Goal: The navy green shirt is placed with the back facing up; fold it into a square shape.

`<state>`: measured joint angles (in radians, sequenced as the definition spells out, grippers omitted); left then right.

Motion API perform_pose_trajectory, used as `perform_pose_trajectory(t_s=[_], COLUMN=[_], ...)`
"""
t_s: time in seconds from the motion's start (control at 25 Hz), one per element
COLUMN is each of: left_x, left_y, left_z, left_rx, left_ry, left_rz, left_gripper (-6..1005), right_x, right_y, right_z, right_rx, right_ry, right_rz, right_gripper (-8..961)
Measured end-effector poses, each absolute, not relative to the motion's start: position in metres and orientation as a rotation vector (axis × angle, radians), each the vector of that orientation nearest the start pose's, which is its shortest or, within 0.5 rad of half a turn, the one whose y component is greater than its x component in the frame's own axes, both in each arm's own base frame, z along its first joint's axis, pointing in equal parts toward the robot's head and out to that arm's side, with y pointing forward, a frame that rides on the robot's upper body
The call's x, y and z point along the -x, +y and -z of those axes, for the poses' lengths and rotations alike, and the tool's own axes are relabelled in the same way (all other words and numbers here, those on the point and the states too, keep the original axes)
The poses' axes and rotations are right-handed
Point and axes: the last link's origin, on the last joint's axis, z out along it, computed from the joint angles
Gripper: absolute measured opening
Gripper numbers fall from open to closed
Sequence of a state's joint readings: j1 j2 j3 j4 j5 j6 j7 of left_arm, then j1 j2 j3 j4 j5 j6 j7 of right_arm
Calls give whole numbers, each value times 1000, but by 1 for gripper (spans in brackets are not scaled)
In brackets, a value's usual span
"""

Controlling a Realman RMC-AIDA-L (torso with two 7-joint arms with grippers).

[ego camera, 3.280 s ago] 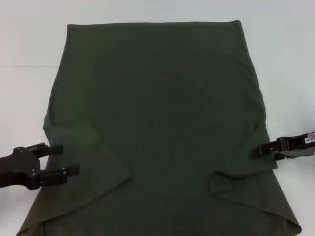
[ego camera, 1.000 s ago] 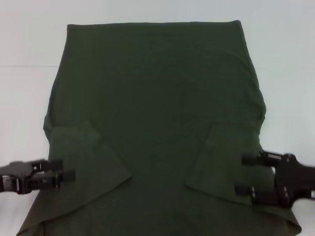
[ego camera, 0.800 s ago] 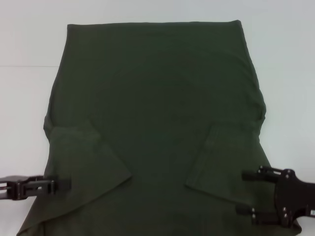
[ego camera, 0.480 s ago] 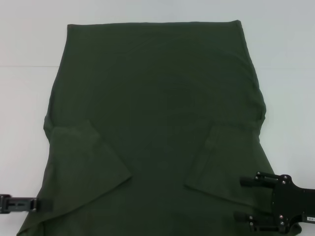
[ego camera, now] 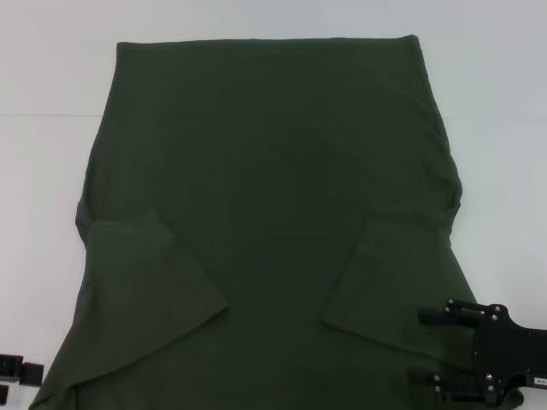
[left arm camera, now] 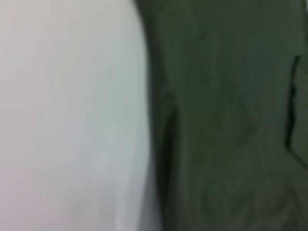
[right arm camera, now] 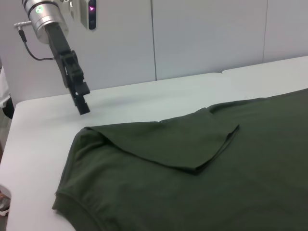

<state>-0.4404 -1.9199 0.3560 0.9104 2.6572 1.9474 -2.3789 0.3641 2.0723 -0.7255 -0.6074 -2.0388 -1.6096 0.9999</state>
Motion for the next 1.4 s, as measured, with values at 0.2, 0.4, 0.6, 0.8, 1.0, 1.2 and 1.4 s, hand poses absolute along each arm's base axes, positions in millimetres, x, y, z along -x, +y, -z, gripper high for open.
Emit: perform_pose_trajectory(t_s=[0.2,0.4,0.6,0.8,1.0,1.2,1.4], left_x=[362,364,365,367,366,365,362], left_y=[255,258,258,259,262,264,266], left_z=[-107,-99,-93,-91,-85,-80,-75], left_rx=[-2294,-2274,-2270,-2285,-2281,-2277,-2266], left_ry=[2376,2389,2381,2388,2381,2372,2351], left_rz=[-90,-92,-77,-62,-68,-66,-63], left_gripper=[887,887,888,888,887,887,888], right_x=[-312,-311,-311,-310,-310,-310,-309], right_y=[267,267,267,268,269,269,270], right_z=[15,15,15,15,15,15,15], right_rx=[2800,2799,2797,2798,2798,2798,2800], right_ry=[340,339,340,335,333,335,335], right_rz=[-581,-582,-584,-585,-585,-586,-587], right_gripper=[834,835,835,835,835,835,835])
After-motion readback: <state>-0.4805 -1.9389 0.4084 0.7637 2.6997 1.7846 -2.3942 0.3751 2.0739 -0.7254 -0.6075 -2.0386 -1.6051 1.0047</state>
